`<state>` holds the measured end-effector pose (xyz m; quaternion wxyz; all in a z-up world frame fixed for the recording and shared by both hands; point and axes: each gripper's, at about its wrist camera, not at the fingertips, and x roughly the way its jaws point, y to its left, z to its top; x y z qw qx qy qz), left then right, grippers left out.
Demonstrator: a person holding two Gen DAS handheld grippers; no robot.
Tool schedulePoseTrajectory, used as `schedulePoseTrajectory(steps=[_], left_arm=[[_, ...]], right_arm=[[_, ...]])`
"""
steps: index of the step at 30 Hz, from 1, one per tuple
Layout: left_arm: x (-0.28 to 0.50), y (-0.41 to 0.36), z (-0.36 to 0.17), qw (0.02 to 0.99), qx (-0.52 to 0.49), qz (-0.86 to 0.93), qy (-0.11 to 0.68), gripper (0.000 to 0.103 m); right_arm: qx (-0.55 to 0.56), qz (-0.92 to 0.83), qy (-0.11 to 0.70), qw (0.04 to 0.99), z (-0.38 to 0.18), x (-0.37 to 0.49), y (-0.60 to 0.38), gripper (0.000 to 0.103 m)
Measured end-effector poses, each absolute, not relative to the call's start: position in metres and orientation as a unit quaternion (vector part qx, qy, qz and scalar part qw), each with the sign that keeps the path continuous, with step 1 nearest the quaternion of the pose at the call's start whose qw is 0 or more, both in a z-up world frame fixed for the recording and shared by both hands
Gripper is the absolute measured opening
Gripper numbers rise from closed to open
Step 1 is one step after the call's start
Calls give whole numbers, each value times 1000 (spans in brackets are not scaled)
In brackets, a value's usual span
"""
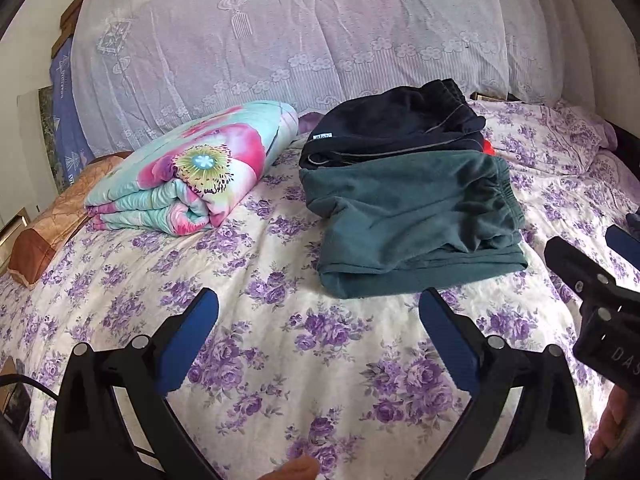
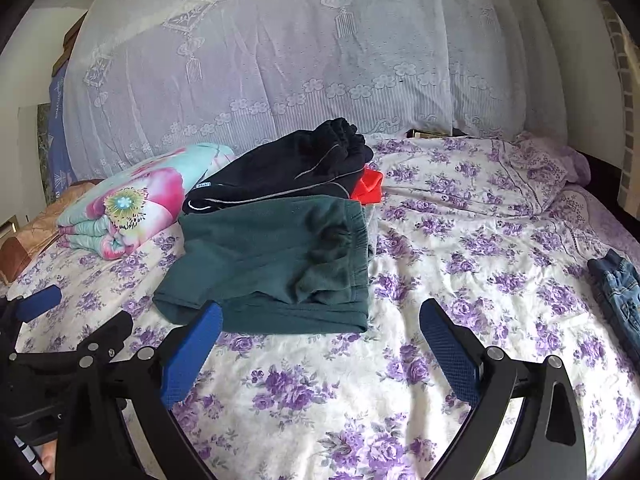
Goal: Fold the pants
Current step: 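Open both grippers and withdraw from the stacked sweatpants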
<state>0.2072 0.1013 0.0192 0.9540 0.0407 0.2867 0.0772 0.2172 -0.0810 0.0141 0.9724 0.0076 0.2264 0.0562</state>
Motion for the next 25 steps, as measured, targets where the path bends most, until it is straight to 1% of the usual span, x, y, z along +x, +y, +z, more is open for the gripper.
schedulePoseTrajectory(steps=[12, 25], left_arm=[[204, 107, 20, 956, 12, 75, 284, 98], [199, 104, 24, 959, 22, 84, 268, 98]], right_arm=[[8, 60, 220, 974, 16, 214, -80, 99], [12, 60, 216, 974, 18, 212, -81, 99]])
